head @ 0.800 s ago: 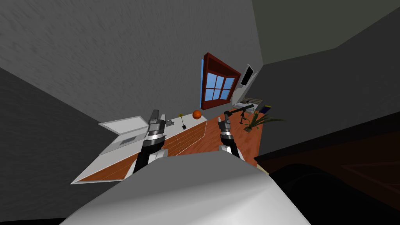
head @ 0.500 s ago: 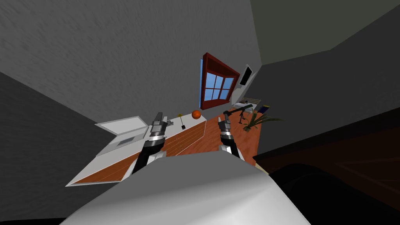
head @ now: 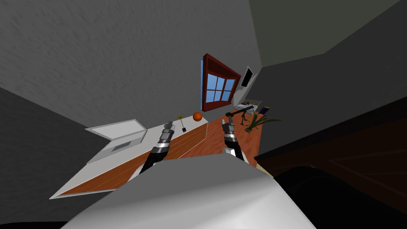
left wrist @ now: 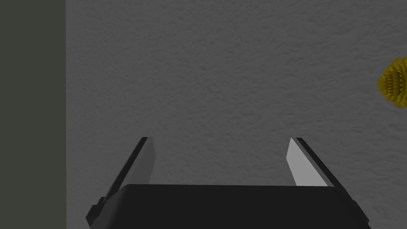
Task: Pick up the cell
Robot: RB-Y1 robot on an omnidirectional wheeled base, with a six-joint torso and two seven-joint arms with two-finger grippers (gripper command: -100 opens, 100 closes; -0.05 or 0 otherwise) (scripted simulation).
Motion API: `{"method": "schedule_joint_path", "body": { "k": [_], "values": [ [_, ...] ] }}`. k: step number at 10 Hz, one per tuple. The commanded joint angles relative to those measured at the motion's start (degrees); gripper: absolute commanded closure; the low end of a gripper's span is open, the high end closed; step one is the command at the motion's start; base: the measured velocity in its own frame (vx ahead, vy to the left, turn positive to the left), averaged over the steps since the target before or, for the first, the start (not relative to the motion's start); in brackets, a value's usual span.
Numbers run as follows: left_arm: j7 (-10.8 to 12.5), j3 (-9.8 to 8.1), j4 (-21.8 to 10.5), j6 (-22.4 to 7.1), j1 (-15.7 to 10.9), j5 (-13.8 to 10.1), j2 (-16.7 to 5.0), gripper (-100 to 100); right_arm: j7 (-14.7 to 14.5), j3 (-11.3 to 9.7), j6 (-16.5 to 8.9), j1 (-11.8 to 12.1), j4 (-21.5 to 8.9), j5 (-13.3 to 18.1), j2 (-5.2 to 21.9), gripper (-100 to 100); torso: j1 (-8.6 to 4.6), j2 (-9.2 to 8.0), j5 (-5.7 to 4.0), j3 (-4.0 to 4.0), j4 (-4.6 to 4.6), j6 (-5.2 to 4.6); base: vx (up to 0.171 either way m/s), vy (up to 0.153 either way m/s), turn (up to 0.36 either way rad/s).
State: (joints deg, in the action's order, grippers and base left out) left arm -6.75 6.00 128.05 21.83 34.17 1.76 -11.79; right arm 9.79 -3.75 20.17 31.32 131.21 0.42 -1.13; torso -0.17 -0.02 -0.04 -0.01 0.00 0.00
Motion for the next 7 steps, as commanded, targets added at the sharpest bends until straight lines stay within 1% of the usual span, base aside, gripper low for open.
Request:
{"method": "schedule_joint_path", "body": {
  "k": [1,2,4,5,6,7],
  "values": [
    [1.31,0.41,-2.86,-0.11,1.18,-1.27,-2.86,-100,0.00,0.00,0.00,0.00,0.00,0.00,0.00,0,0.00,0.00,0.00,0.00,0.00,0.00,-0.007,-0.066,-0.103],
    [1.31,0.41,-3.31,-0.11,1.18,-1.27,-3.65,-100,0.00,0.00,0.00,0.00,0.00,0.00,0.00,0,-0.05,-0.02,-0.01,-0.01,0.00,0.00,-0.004,-0.053,-0.031],
    [2.86,1.46,-7.54,0.03,3.26,-2.86,-7.89,-100,0.00,0.00,0.00,0.00,0.00,0.00,0.00,0,-0.01,0.01,0.00,0.01,0.00,0.00,0.003,-0.066,-0.097],
    [2.86,1.46,-8.29,0.03,3.26,-2.86,-8.07,-100,0.00,0.00,0.00,0.00,0.00,0.00,0.00,0,-0.10,0.00,-0.02,0.00,0.00,-0.01,0.001,-0.061,-0.034],
    [3.69,2.04,-10.52,0.08,4.33,-3.70,-10.32,-100,0.00,0.00,0.00,0.00,0.00,0.00,0.00,0,-0.05,0.02,-0.01,0.01,0.00,0.01,0.010,-0.074,-0.081],
    [3.69,2.04,-10.95,0.08,4.33,-3.70,-10.32,-100,0.00,0.00,0.00,0.00,0.00,0.00,0.00,0,-0.09,0.04,-0.02,0.02,0.00,0.00,0.006,-0.054,-0.033]
  ]
}}
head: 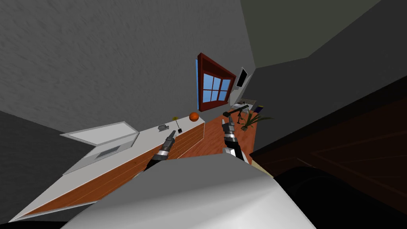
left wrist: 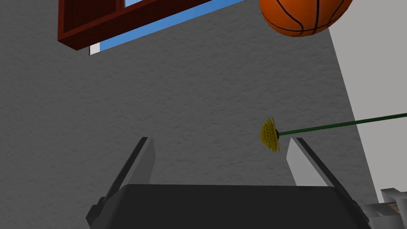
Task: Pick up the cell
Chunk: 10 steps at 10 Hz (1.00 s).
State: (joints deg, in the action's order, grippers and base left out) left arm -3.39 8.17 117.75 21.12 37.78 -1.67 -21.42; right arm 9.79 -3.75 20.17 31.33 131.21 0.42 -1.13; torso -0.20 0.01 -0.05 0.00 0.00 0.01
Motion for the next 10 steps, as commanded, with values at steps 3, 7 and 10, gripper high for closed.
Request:
{"method": "schedule_joint_path", "body": {
  "k": [3,7,10],
  "values": [
    [2.05,1.12,-5.48,0.83,2.85,-1.95,-5.26,-100,0.00,0.00,0.00,0.00,0.00,0.00,0.00,0,0.02,-0.03,0.01,-0.02,-0.01,0.00,0.002,-0.061,-0.081],
    [3.78,2.46,-11.61,0.73,4.85,-3.58,-9.71,-100,0.00,0.00,0.00,0.00,0.00,0.00,0.00,0,0.01,-0.05,0.00,-0.04,-0.02,0.00,-0.001,-0.066,-0.079],
    [5.45,3.78,-16.71,0.41,6.55,-5.06,-13.82,-100,0.00,0.00,0.00,-0.01,0.00,0.00,0.00,0,-0.04,-0.04,-0.01,-0.02,-0.01,-0.02,0.007,-0.086,-0.120]
  ]
}}
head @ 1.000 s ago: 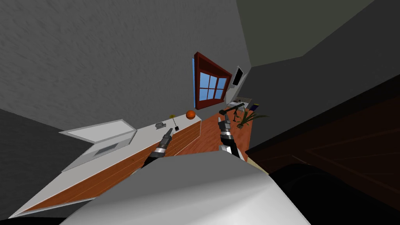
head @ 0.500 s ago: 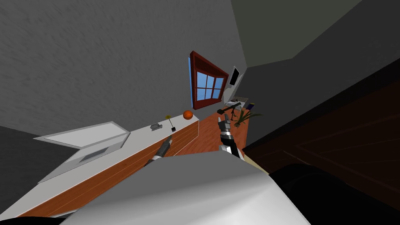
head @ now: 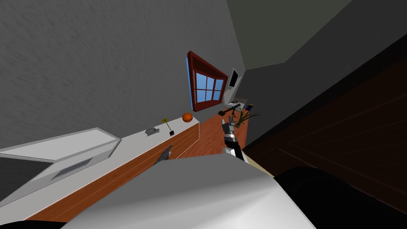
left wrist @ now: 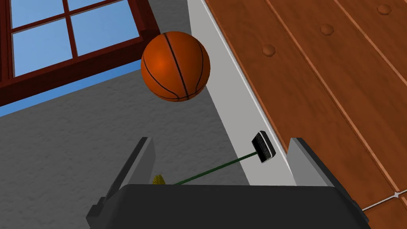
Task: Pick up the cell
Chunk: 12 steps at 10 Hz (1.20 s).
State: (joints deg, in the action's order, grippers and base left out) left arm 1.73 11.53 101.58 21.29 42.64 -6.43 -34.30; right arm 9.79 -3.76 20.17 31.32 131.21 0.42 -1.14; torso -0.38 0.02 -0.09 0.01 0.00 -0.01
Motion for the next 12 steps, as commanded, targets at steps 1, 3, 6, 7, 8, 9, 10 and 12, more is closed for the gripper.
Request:
{"method": "schedule_joint_path", "body": {
  "k": [1,3,6,7,8,9,10,12],
  "values": [
    [0.33,0.43,-2.09,0.24,1.70,-0.30,-1.64,-100,0.00,0.00,0.00,0.00,0.00,0.00,0.00,0,0.00,0.00,0.00,0.00,0.00,0.00,0.023,-0.090,-0.059],
    [1.12,1.08,-5.17,0.00,2.38,-0.95,-3.91,-100,0.00,0.00,0.00,0.00,0.00,0.00,0.00,0,0.06,-0.01,0.01,0.00,0.00,0.01,0.013,-0.075,-0.100],
    [1.88,1.76,-8.23,-0.30,2.92,-1.54,-6.15,-100,0.00,0.01,0.00,0.00,0.00,0.00,0.01,0,0.16,-0.04,0.02,-0.02,-0.01,0.03,0.007,-0.055,-0.071],
    [2.59,2.45,-10.14,-0.66,3.32,-2.06,-8.34,-100,0.00,0.01,0.00,0.01,0.00,0.00,0.01,0,0.30,-0.03,0.05,-0.02,-0.01,0.03,0.024,-0.048,-0.144],
    [3.27,3.16,-12.72,-1.09,3.57,-2.49,-9.95,-100,0.00,0.01,0.00,0.00,0.00,0.00,0.01,0,0.25,0.01,0.05,0.01,0.00,0.00,0.034,-0.096,-0.262],
    [3.27,3.16,-14.22,-1.09,3.57,-2.49,-10.46,-100,0.00,0.00,0.00,0.00,0.00,0.00,0.00,0,0.10,0.05,0.02,0.03,0.01,-0.01,0.033,-0.079,-0.091],
    [3.89,3.88,-17.13,-1.59,3.67,-2.84,-11.82,-100,0.00,0.01,0.00,0.01,0.00,0.00,0.01,0,0.12,0.04,0.01,0.03,0.01,0.04,0.046,-0.083,-0.155],
    [4.45,4.58,-19.79,-2.15,3.63,-3.11,-14.43,-100,0.00,0.01,0.00,0.01,0.00,0.00,0.01,0,0.17,0.04,0.02,0.03,0.01,0.03,0.029,-0.058,-0.137]
  ]
}}
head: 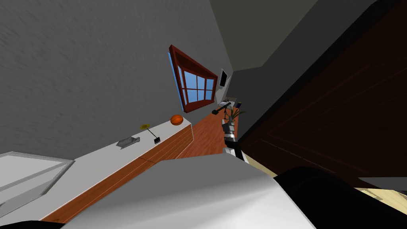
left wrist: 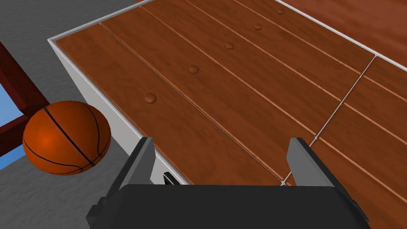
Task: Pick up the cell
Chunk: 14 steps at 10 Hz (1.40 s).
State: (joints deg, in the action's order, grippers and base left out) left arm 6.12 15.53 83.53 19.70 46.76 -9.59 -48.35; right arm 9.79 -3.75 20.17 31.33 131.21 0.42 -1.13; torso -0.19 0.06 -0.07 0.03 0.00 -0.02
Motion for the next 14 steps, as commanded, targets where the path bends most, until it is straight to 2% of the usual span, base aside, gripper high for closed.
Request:
{"method": "schedule_joint_path", "body": {
  "k": [1,4,5,6,9,11,12,13,14],
  "values": [
    [0.07,0.58,-1.92,-0.56,-0.49,0.05,-0.39,-100,0.00,0.00,0.00,0.00,0.00,0.00,0.00,0,0.00,0.00,0.00,0.00,0.00,0.00,0.022,-0.040,-0.092],
    [1.45,2.53,-9.96,-2.59,-1.42,-0.26,-5.56,-100,0.00,0.00,0.00,0.00,0.00,0.00,0.00,0,-0.05,0.05,-0.01,0.03,0.01,0.01,0.053,-0.076,-0.249],
    [1.82,3.12,-11.60,-3.35,-1.94,-0.22,-7.05,-100,0.00,0.00,0.00,0.01,0.00,0.00,0.00,0,-0.10,0.14,-0.02,0.08,0.03,0.01,0.078,-0.079,-0.281],
    [1.82,3.12,-12.37,-3.35,-1.94,-0.22,-7.05,-100,0.00,0.00,0.00,0.01,0.00,0.00,0.00,0,-0.09,0.16,-0.02,0.10,0.03,0.00,0.048,-0.049,-0.074],
    [2.65,4.73,-19.19,-5.77,-3.93,0.21,-10.75,-100,0.00,0.00,0.00,0.00,0.00,0.00,0.00,0,0.03,0.11,0.00,0.06,0.02,0.00,0.062,-0.044,-0.249],
    [2.65,4.73,-19.27,-5.77,-3.93,0.21,-10.75,-100,0.00,0.01,0.00,0.01,0.00,0.00,0.01,0,0.09,0.07,0.03,0.04,0.02,0.07,0.039,-0.017,-0.020],
    [2.86,5.22,-21.30,-6.58,-4.69,0.42,-11.69,-100,0.00,0.01,0.00,0.01,0.00,0.00,0.01,0,0.10,-0.04,0.03,-0.02,-0.01,0.09,0.027,-0.025,-0.166],
    [2.86,5.22,-21.30,-6.58,-4.69,0.42,-11.69,-100,0.00,0.01,0.00,0.00,0.00,0.00,0.01,0,0.08,-0.05,0.02,-0.03,-0.01,0.03,0.027,-0.015,-0.101],
    [3.05,5.67,-23.21,-7.38,-5.47,0.66,-12.49,-100,0.00,0.01,0.00,0.01,0.00,0.00,0.01,0,0.11,-0.06,0.04,-0.03,-0.01,0.06,0.042,-0.015,-0.184]
  ]
}}
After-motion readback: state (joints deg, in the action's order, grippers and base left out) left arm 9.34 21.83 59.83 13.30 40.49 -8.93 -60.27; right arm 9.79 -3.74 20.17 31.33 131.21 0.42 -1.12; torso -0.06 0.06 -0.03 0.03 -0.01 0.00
